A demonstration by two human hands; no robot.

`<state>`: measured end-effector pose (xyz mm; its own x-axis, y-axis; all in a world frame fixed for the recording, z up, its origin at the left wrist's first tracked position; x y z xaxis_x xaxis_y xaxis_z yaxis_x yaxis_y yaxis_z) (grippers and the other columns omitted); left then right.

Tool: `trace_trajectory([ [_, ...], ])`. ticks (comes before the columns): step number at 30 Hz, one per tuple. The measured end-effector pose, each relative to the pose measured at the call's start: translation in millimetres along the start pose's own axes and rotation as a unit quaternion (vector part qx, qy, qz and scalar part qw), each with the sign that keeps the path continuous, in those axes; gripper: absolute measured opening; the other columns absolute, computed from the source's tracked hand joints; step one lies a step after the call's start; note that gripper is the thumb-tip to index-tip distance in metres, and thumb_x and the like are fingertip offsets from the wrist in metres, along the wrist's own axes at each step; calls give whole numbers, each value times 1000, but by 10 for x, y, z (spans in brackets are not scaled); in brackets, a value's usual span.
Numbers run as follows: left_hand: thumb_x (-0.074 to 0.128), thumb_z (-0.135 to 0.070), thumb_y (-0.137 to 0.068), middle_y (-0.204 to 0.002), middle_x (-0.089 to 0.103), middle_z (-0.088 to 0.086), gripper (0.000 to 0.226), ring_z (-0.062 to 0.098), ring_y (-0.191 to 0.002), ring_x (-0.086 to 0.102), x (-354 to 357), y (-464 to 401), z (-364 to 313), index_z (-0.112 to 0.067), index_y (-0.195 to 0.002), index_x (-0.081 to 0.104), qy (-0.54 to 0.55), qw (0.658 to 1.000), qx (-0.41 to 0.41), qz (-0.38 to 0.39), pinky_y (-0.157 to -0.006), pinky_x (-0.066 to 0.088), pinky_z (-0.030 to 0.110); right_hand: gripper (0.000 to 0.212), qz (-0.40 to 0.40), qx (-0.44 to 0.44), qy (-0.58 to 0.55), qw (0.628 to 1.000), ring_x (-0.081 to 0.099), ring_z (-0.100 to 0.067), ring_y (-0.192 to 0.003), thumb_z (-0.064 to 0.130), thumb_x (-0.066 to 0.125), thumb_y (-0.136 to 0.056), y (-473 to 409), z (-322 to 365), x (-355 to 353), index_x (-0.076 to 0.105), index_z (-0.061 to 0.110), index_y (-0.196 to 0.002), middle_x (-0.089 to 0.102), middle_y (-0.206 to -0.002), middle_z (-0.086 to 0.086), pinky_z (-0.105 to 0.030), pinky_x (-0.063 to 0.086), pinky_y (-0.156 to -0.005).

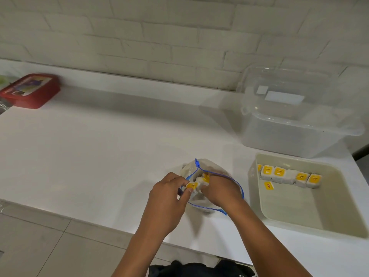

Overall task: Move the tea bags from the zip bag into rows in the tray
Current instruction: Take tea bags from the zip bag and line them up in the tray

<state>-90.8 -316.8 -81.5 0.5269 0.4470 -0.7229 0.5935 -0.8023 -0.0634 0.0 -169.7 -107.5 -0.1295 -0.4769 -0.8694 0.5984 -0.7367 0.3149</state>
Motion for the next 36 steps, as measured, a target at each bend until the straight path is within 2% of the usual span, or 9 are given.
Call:
trace_trajectory([
  [6, 68, -33, -94, -91, 59, -17, 5, 0, -76, 61, -10, 26, 9, -34, -90, 71, 3, 1000, 1, 5, -63, 36, 9, 16, -8, -16, -2, 1000, 62, -19, -90, 26, 54, -93, 1, 59, 10, 67, 23, -101, 67, -98, 4, -26, 40, -69],
  [12, 68, -33, -93, -90, 58, -18, 5, -1, -76, 61, -48, 24, -3, -36, -89, 70, 7, 1000, -4, -4, -64, 40, 12, 11, -4, -42, 22, 999, 51, -17, -76, 21, 52, -94, 69, 128, -60, 55, 21, -83, 59, -86, 5, -26, 34, -58],
  [15, 68, -31, -93, -92, 60, -18, 6, -2, -78, 62, -77, 11, -27, -35, -88, 70, 29, 999, -18, -20, -66, 42, 13, 13, 22, -86, -21, 996, 51, -16, -73, 25, 51, -95, 224, 209, -215, 55, 20, -84, 56, -78, 7, -29, 37, -59],
  [18, 66, -30, -92, -96, 62, -18, 6, -1, -81, 64, -106, -21, -76, -32, -88, 70, 52, 997, -28, -48, -64, 42, 14, 8, -21, -127, -61, 990, 56, -17, -78, 26, 53, -94, 427, 264, -414, 57, 23, -88, 62, -82, 7, -32, 47, -65],
  [23, 69, -23, -89, -103, 61, -19, 9, -1, -85, 64, -137, -60, -209, -32, -89, 68, 93, 991, -38, -94, -62, 42, 13, 6, -77, -111, -160, 978, 60, -17, -67, 24, 58, -91, 550, 162, -748, 57, 27, -86, 63, -79, 6, -33, 52, -61],
  [26, 69, -20, -91, -103, 63, -19, 11, -1, -83, 65, -194, -79, -302, -31, -90, 68, 132, 984, -40, -115, -60, 43, 11, 8, -26, -93, -321, 942, 56, -17, -49, 23, 64, -91, 572, 98, -929, 62, 23, -83, 67, -79, 3, -23, 43, -45],
  [29, 68, -24, -92, -94, 66, -19, 13, 2, -79, 65, -263, -94, -445, -35, -86, 66, 167, 976, -41, -131, -55, 47, 22, 8, -1, -89, -418, 904, 52, -19, -49, 20, 65, -93, 581, 34, -1040, 63, 18, -86, 65, -74, 1, -23, 34, -42],
  [32, 66, -30, -92, -83, 69, -16, 8, 19, -58, 56, -287, -100, -611, -34, -86, 68, 202, 970, -52, -124, -55, 46, 31, 6, 9, -83, -492, 867, 51, -19, -49, 12, 62, -96, 573, -30, -1101, 63, 17, -93, 64, -70, -1, -24, 32, -41],
  [36, 64, -31, -93, -83, 71, -9, 7, 38, -70, 57, -265, -115, -869, -28, -88, 68, 236, 967, -34, -95, -62, 50, 41, 14, 21, -80, -561, 824, 52, -17, -52, 6, 58, -97, 592, -150, -1207, 63, 12, -108, 63, -76, -4, -24, 33, -40],
])
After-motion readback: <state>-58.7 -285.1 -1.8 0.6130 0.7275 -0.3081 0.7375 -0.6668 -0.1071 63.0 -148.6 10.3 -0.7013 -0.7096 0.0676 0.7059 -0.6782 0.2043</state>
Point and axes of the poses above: each hand's wrist, its own y-axis away from the middle knuckle, its own x-axis out of the palm, z = x × y, the point moved 2 cm from there along -y, towards the middle knuckle
